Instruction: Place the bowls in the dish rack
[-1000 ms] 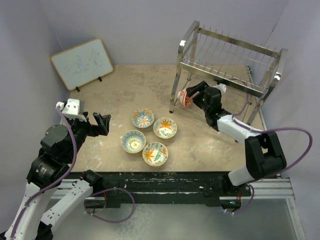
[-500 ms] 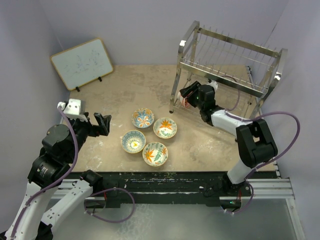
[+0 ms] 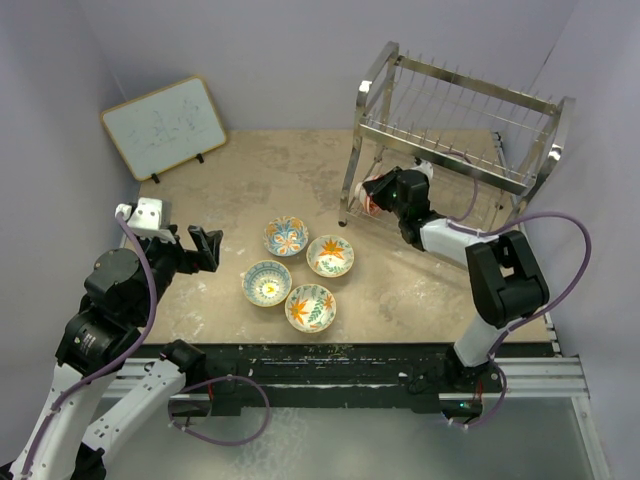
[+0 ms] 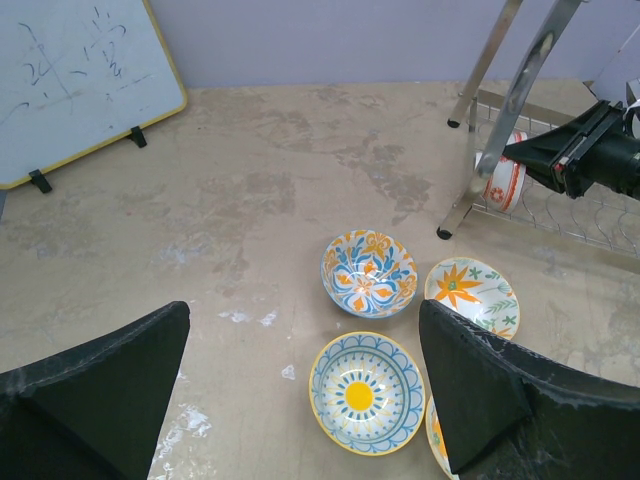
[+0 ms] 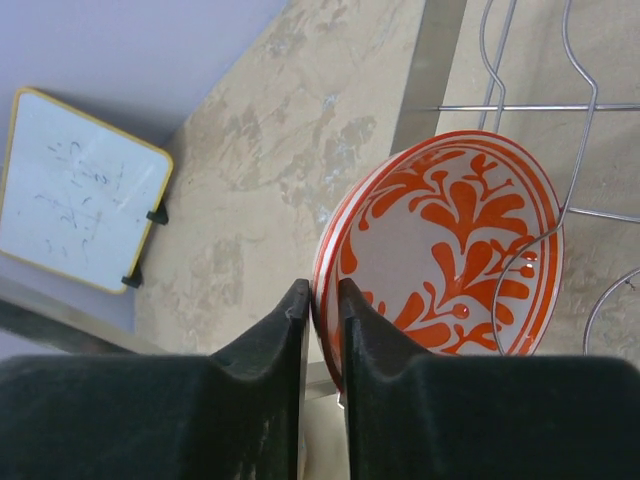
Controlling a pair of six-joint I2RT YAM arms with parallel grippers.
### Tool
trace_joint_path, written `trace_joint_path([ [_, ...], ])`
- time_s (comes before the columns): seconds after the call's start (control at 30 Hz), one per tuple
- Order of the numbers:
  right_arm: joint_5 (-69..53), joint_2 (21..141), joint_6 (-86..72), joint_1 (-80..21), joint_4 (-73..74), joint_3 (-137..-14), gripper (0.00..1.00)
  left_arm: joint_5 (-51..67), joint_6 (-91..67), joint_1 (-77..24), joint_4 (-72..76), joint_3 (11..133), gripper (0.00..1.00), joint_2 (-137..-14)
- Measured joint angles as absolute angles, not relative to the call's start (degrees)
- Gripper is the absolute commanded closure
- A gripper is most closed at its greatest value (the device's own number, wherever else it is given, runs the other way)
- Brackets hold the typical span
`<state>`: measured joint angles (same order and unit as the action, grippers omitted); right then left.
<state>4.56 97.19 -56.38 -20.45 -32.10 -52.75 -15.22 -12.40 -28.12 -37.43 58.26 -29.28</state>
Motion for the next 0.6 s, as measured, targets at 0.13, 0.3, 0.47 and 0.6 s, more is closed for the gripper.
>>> trace_joint_path([
  [0.13,4.5,98.0,-56.1,-19.9,-33.9,-52.8,1.0,-15.2,-12.4,-28.1,-37.4,58.3,0.01,-29.3],
  [0.3,3.2,98.2,-56.5,-19.4,-37.4,-51.2,1.0,-15.2,-12.4,-28.1,-37.4,58.3,0.01,-29.2],
  [0.47,1.5,98.2,-56.9,-19.0,-42.8,-48.6,1.0,-15.2,-12.4,-28.1,-37.4,58.3,0.01,-29.2],
  [0.6,0.4,98.2,-58.0,-18.6,-48.7,-45.5,1.0,-15.2,-12.4,-28.1,-37.4,58.3,0.01,-29.2],
])
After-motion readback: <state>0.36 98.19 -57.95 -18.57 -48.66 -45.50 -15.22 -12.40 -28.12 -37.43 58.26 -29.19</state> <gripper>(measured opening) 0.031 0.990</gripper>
